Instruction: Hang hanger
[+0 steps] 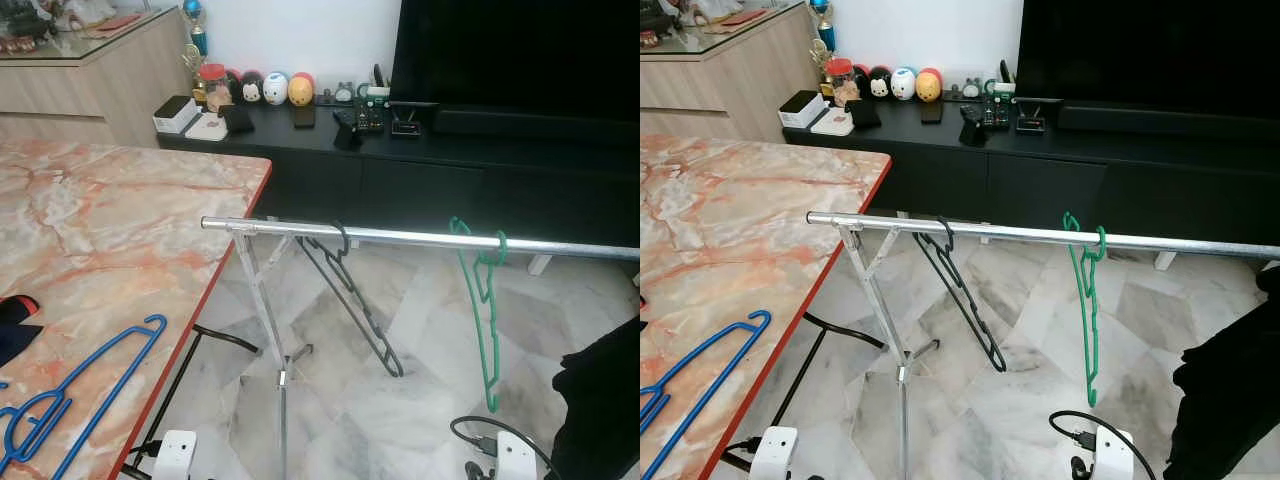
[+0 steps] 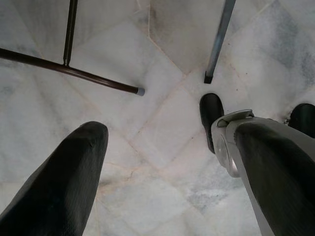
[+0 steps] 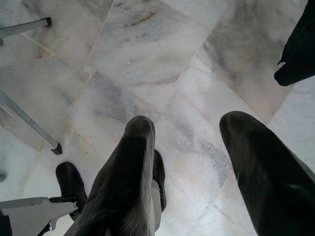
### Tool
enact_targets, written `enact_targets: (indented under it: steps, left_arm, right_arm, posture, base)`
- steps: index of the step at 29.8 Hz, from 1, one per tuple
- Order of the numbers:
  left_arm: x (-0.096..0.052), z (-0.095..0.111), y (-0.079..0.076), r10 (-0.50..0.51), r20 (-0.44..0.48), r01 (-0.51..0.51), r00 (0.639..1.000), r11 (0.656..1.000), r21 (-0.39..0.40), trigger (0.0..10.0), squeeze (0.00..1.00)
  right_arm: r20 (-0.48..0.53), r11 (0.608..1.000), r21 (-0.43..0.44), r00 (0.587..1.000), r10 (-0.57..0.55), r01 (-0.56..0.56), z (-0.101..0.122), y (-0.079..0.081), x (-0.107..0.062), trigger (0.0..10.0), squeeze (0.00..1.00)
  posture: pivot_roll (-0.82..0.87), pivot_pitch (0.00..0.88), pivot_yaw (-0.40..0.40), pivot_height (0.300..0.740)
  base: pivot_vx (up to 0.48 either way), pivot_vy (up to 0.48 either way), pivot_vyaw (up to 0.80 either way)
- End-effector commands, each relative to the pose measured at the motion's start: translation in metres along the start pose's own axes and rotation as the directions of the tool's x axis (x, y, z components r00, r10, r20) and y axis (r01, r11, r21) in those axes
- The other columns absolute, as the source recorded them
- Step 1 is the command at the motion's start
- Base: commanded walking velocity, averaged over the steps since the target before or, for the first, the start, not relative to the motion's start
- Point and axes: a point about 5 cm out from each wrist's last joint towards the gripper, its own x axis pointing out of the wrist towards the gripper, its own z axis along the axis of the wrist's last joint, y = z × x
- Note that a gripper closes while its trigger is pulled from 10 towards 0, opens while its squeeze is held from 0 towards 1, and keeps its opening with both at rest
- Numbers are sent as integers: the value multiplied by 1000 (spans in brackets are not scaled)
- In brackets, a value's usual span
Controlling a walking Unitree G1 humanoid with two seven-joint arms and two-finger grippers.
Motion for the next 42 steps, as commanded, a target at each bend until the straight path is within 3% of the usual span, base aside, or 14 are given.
enact_targets:
  steps: [1, 9, 22, 42]
  left_arm:
    - [-1, 0, 8, 14, -5, -14, 1000, 1000, -4, 10000, 0]
    - [-1, 0, 7, 10, -5, -10, 1000, 1000, -2, 10000, 0]
    - [2, 0, -18, -18, 0, 18, 1000, 1000, 3, 10000, 0]
    - [2, 2, -21, -18, 4, 18, 1000, 1000, -4, 10000, 0]
  right_arm:
    - [-6, 1000, -2, 1000, -1, 1, 0, 0, 0, 10000, 0]
    - [-7, 1000, -2, 1000, 1, -1, 0, 1, 0, 10000, 0]
    - [-6, 1000, -9, 1000, 7, -7, 2, 2, 1, 10000, 0]
    - [-1, 1000, -19, 1000, 10, -10, 5, 3, 1, 10000, 0]
  posture:
    - [22, 0, 44, 740]
    - [20, 0, 48, 740]
    - [23, 0, 48, 740]
    - [33, 0, 43, 740]
  base:
    - [0, 0, 0]
    - [-230, 0, 0]
    - [-277, 0, 0]
    - [-278, 0, 0]
